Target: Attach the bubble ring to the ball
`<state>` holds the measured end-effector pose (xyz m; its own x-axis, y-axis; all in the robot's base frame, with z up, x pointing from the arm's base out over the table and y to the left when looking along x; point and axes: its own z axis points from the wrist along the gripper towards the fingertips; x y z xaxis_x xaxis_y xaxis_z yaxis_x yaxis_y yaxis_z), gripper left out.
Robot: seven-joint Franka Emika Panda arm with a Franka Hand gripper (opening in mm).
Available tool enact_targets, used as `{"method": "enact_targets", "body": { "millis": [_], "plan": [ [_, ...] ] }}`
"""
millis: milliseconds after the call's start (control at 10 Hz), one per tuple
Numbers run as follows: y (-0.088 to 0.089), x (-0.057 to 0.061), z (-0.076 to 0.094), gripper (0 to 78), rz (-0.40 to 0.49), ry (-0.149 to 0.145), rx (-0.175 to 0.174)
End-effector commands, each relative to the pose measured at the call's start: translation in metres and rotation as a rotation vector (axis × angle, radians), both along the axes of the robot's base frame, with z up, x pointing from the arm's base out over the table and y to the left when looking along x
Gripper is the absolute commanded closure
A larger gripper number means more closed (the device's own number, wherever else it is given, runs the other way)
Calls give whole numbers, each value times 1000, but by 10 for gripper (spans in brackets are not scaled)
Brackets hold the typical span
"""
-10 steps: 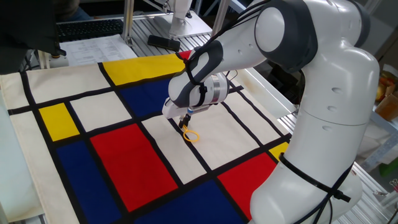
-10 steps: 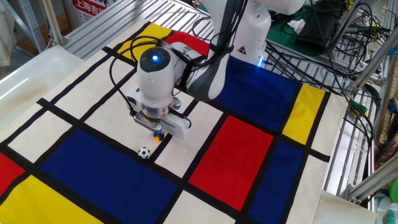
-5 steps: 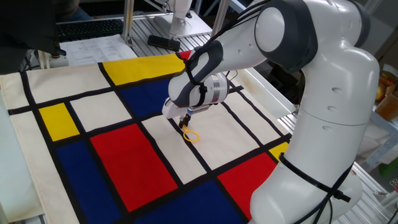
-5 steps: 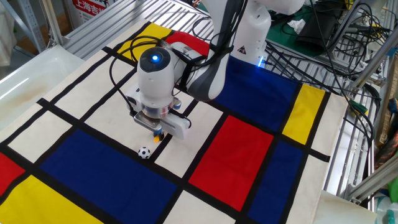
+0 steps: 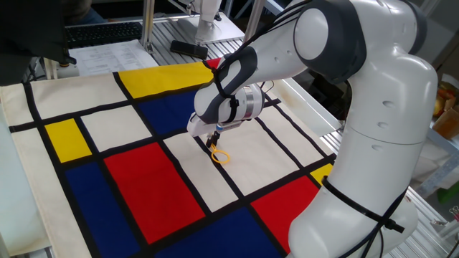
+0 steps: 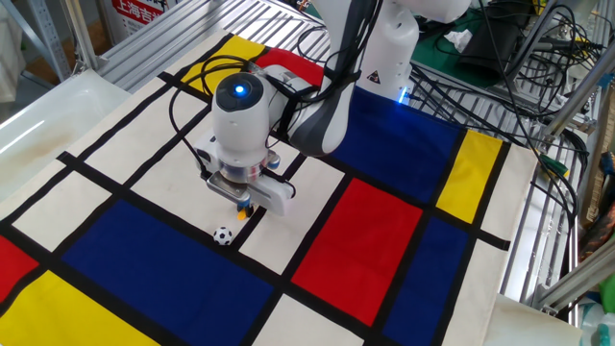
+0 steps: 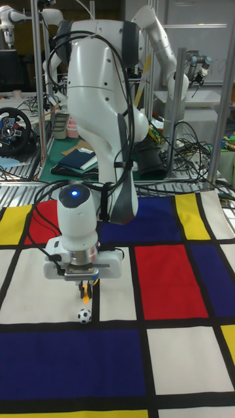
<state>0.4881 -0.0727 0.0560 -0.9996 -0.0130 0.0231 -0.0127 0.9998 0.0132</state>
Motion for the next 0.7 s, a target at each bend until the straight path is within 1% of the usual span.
{"method": "enact_targets", "body": {
  "millis": [100, 400, 700],
  "plan": [
    [0, 3, 24, 763, -46, 12, -35],
    [0, 3, 26, 763, -54, 11, -41],
    [-1, 7, 38, 763, -103, 6, -42]
  ]
}}
